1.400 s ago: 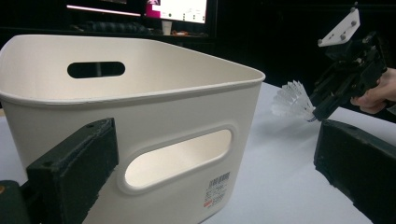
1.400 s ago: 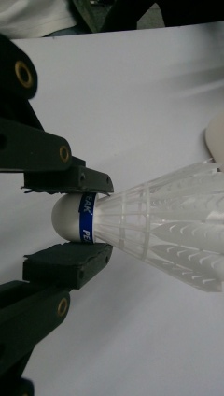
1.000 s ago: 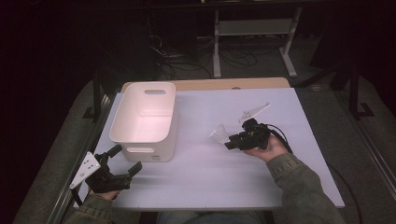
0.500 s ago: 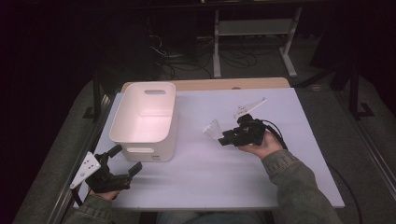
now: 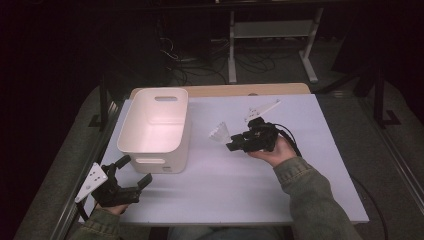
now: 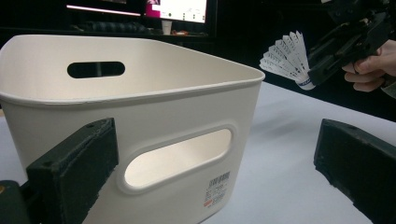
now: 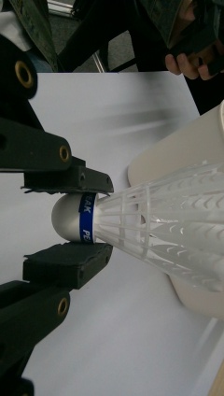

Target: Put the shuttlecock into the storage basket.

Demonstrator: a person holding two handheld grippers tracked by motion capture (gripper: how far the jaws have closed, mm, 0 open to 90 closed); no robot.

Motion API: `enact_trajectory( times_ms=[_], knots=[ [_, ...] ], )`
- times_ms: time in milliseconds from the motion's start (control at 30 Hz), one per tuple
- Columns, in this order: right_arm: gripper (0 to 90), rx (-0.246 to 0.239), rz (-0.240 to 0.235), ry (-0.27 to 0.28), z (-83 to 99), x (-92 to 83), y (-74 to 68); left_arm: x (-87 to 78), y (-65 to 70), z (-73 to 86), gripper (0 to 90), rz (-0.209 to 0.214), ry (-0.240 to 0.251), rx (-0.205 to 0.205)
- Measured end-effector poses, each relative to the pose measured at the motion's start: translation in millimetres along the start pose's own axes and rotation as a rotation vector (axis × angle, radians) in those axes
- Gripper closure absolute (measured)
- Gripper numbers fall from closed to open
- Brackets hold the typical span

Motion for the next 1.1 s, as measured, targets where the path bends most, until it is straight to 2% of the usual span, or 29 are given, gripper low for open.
enact_trajectory(
  times_ms=[300, 500, 800, 1100],
  knots=[
    [63.6, -0.007, -0.010, 0.011, -22.6, 2.1, -3.7, -0.1, -0.3, 0.1, 0.0, 0.001, 0.001, 0.001],
    [63.6, -0.028, -0.018, 0.005, -29.2, 1.7, -7.4, -0.3, -0.8, -0.2, 0.0, 0.000, 0.002, 0.006],
    [63.6, -0.034, -0.023, -0.005, -36.2, 5.9, -9.3, 0.0, -0.7, 0.0, 0.0, -0.001, 0.002, -0.002],
    [63.6, -0.054, -0.028, -0.005, -52.4, 4.9, -16.0, -0.2, -0.5, -0.1, 0.0, 0.001, 0.003, 0.001]
  ],
)
Point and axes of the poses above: each handheld gripper's, and its own axes: x roughly forward along the jaws, z roughly out of its underside, y roughly to its right, the point moved 8 cm from there along x, roughly forward along the jaws, and after that the axes turned 1 degree about x, right-handed, at the moved point
